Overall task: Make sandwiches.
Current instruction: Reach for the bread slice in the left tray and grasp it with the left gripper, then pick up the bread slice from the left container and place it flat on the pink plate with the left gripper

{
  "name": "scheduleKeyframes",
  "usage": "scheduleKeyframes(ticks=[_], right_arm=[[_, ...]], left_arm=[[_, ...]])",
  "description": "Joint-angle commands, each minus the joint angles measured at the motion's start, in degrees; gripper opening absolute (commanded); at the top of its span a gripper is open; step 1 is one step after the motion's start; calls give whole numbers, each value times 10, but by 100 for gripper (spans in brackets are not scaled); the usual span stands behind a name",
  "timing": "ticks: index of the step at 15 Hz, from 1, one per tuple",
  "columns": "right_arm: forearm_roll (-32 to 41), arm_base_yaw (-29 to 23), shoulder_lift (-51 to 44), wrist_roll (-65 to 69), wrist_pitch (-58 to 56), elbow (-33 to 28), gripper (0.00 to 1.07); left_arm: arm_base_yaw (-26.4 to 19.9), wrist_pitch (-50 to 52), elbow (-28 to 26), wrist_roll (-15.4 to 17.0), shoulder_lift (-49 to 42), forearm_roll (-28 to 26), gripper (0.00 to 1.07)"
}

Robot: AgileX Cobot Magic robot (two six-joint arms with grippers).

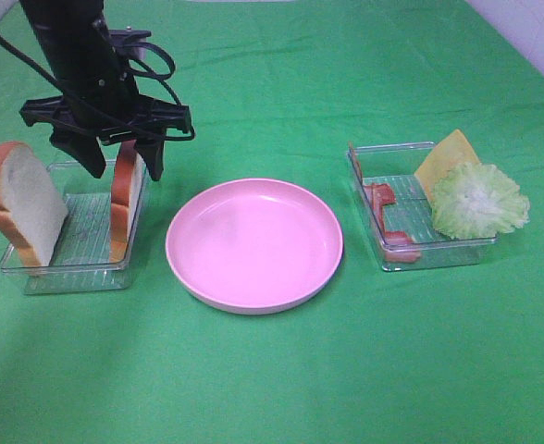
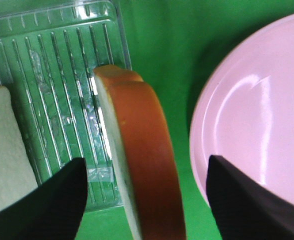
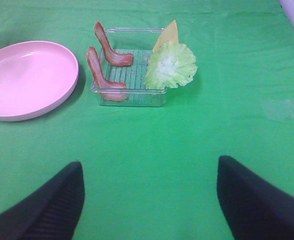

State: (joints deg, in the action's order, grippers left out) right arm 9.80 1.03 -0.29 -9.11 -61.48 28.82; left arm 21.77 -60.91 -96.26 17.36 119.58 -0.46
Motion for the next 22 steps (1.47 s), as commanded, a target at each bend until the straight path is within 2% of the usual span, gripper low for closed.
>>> scheduleKeyframes(ticks=[1, 5, 6, 7, 11, 14, 15, 17, 22], right_arm=[[2, 3, -9, -5, 3, 0, 71], [2, 3, -9, -5, 3, 0, 71], [2, 3, -9, -5, 3, 0, 71], [2, 3, -9, -5, 3, 0, 71], [2, 3, -9, -5, 3, 0, 71], [2, 3, -9, -5, 3, 0, 71], [2, 3, -9, -5, 3, 0, 71], [2, 3, -9, -5, 3, 0, 71], [2, 3, -9, -5, 3, 0, 71]], left_arm=[[0, 1, -2, 1, 10, -2, 63], [0, 6, -2, 2, 9, 9, 24], [0, 6, -2, 2, 9, 9, 9], [0, 5, -2, 2, 9, 9, 0], [0, -34, -2, -1, -8, 9, 0], [0, -72, -2, -39, -89, 5, 0], [0, -55, -2, -56, -148, -6, 0], [0, -40, -2, -73, -178, -35, 0], [0, 20, -2, -156, -143, -191, 0]])
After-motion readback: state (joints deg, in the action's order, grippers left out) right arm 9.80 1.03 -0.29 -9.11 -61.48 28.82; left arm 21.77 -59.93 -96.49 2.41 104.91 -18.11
